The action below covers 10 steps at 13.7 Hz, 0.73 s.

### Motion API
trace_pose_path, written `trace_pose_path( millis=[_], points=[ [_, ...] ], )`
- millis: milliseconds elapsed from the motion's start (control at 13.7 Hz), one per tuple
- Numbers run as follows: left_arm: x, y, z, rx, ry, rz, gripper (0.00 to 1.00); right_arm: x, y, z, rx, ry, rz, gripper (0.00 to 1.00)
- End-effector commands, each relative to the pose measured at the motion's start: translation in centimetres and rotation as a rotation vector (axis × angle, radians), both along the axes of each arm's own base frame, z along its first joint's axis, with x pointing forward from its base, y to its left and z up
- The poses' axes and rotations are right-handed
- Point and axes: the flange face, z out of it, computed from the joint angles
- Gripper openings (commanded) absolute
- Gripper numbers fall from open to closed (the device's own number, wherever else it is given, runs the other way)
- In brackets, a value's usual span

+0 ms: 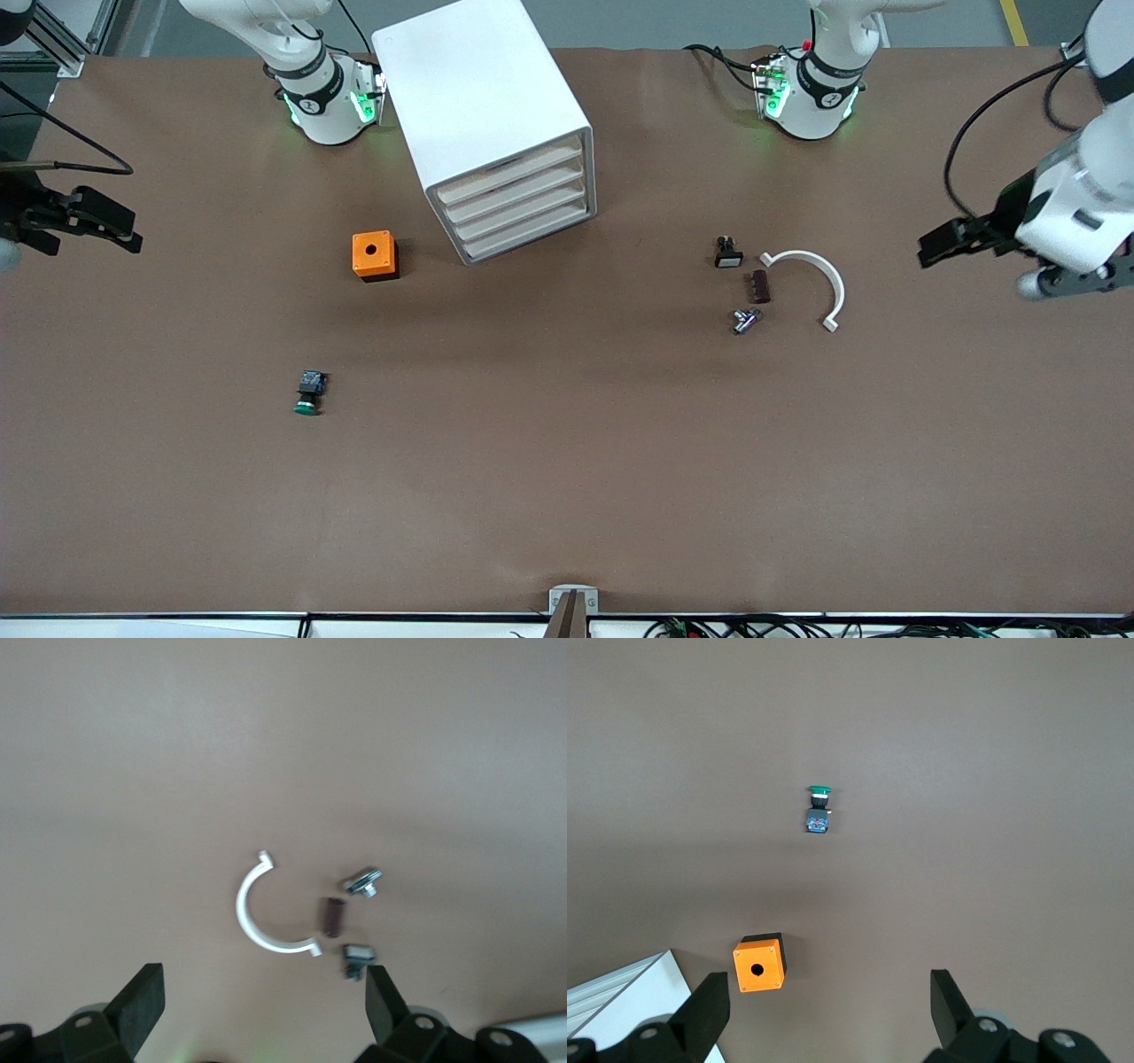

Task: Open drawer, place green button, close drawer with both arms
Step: 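Reach the left gripper to the cabinet drawer while the right gripper approaches the button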

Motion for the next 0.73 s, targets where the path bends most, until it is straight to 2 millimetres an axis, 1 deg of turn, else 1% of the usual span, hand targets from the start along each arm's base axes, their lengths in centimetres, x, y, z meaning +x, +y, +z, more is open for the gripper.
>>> trace_pose_path(
  millis=[0, 146, 292, 365, 510, 656],
  points=[
    [3.8, -6.0, -3.0, 0.002, 0.03, 0.16, 1.0, -0.2, -0.1, 0.6, -0.02, -0.01, 0.006, 1.0],
    [5.4, -9.8, -7.2, 0.016, 0.064, 0.233, 1.0, -0.2, -0.3, 0.6, -0.02, -0.01, 0.003, 1.0],
    [6.1, -14.0, -11.3, 0.026, 0.068, 0.302, 1.0, -0.2, -0.5, 0.8, -0.021, -0.013, -0.001, 1.0],
    [5.9, -15.9, -13.1, 0.035, 0.09, 0.355, 1.0, -0.2, -0.5, 1.2, -0.02, -0.022, -0.001, 1.0],
    [5.5, -19.7, -17.3, 0.026, 0.148, 0.473, 1.0, -0.2, -0.5, 1.4, -0.02, -0.027, -0.001, 1.0],
    [4.9, -23.1, -20.9, 0.027, 0.192, 0.583, 1.0, -0.2, -0.5, 1.4, -0.019, -0.028, -0.002, 1.0]
  ],
)
